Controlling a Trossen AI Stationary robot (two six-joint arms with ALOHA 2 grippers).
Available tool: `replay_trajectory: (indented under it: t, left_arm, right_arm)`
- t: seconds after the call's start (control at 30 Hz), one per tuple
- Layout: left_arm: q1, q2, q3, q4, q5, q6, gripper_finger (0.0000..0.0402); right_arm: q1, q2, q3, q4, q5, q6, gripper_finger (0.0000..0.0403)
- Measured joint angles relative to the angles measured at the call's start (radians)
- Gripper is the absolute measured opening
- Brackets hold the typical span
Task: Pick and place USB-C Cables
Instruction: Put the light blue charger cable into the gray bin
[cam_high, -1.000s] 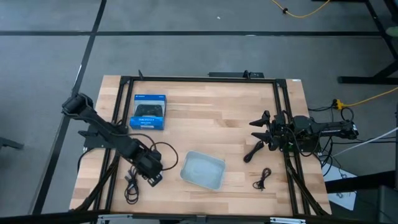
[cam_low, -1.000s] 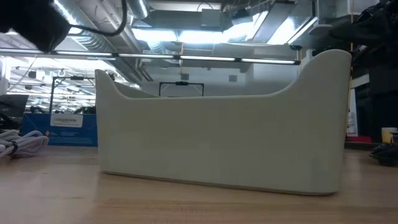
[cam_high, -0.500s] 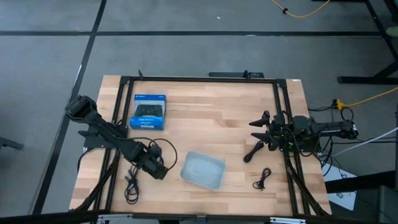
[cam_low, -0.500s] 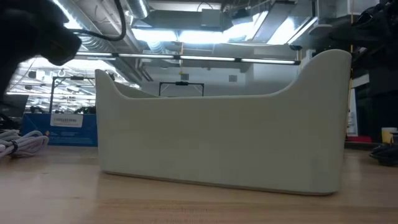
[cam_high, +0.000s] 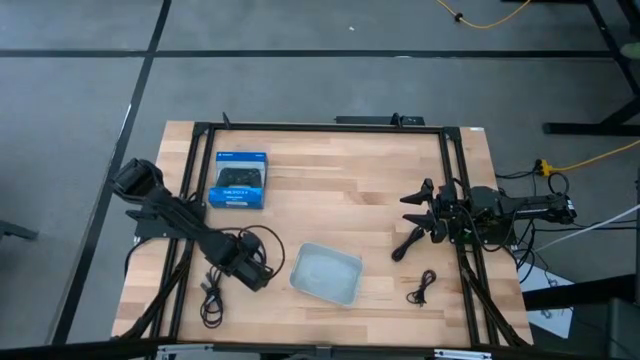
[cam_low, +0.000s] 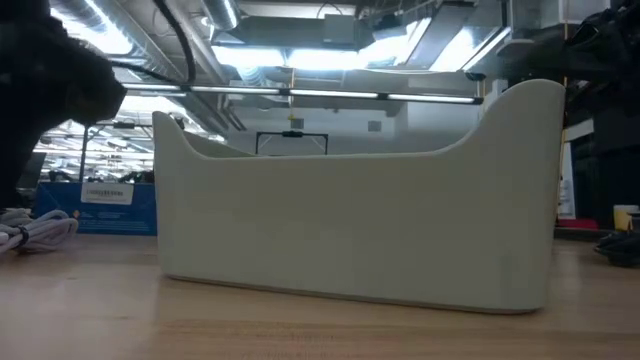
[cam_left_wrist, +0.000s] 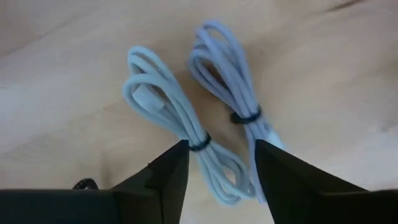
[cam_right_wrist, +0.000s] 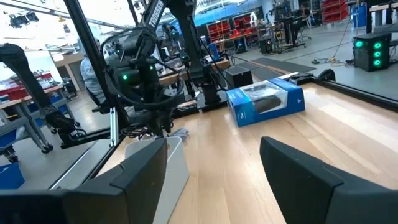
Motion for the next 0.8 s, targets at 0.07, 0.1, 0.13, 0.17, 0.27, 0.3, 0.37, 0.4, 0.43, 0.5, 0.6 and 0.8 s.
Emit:
replay_trajectory:
  t: [0.07, 0.1, 0.13, 0.17, 0.27, 0.3, 0.37, 0.4, 0.43, 0.5, 0.6, 0.8]
  left_arm:
    - [0.006, 0.021, 0.0, 0.008, 0.025, -0.038, 0.0187]
    - [0.011, 0.029, 0.0, 0.012, 0.055, -0.054, 0.0189]
    - [0.017, 0.037, 0.0, 0.007, 0.087, -0.058, 0.0191]
    - [0.021, 0.046, 0.0, 0.006, 0.116, -0.056, 0.0192]
    - [0.024, 0.065, 0.0, 0.002, 0.176, -0.035, 0.0192]
    - [0.024, 0.069, 0.0, 0.006, 0.182, -0.034, 0.0191]
    - [0.022, 0.075, 0.0, 0.004, 0.176, -0.032, 0.0191]
    - [0.021, 0.074, 0.0, 0.002, 0.173, -0.032, 0.0191]
    - [0.021, 0.073, 0.0, 0.004, 0.172, -0.031, 0.0191]
    - [0.021, 0.073, 0.0, -0.001, 0.162, -0.032, 0.0191]
    - [0.02, 0.073, 0.0, -0.004, 0.127, -0.032, 0.0191]
    - [0.021, 0.073, 0.0, -0.007, 0.095, -0.031, 0.019]
  right_arm:
    - [0.0, 0.0, 0.0, 0.0, 0.0, 0.0, 0.0262]
    - [0.0, 0.0, 0.0, 0.0, 0.0, 0.0, 0.0261]
    - [0.0, 0.0, 0.0, 0.0, 0.0, 0.0, 0.0261]
    - [0.0, 0.0, 0.0, 0.0, 0.0, 0.0, 0.0261]
    - [0.0, 0.0, 0.0, 0.0, 0.0, 0.0, 0.0261]
    - [0.0, 0.0, 0.0, 0.0, 0.0, 0.0, 0.0261]
    - [0.0, 0.0, 0.0, 0.0, 0.0, 0.001, 0.0261]
    - [0.0, 0.0, 0.0, 0.0, 0.0, 0.001, 0.0261]
    - [0.0, 0.0, 0.0, 0.0, 0.0, 0.001, 0.0261]
    - [0.0, 0.0, 0.0, 0.0, 0.0, 0.001, 0.0262]
    - [0.0, 0.0, 0.0, 0.0, 0.0, 0.001, 0.0262]
    - [0.0, 0.0, 0.0, 0.0, 0.0, 0.001, 0.0262]
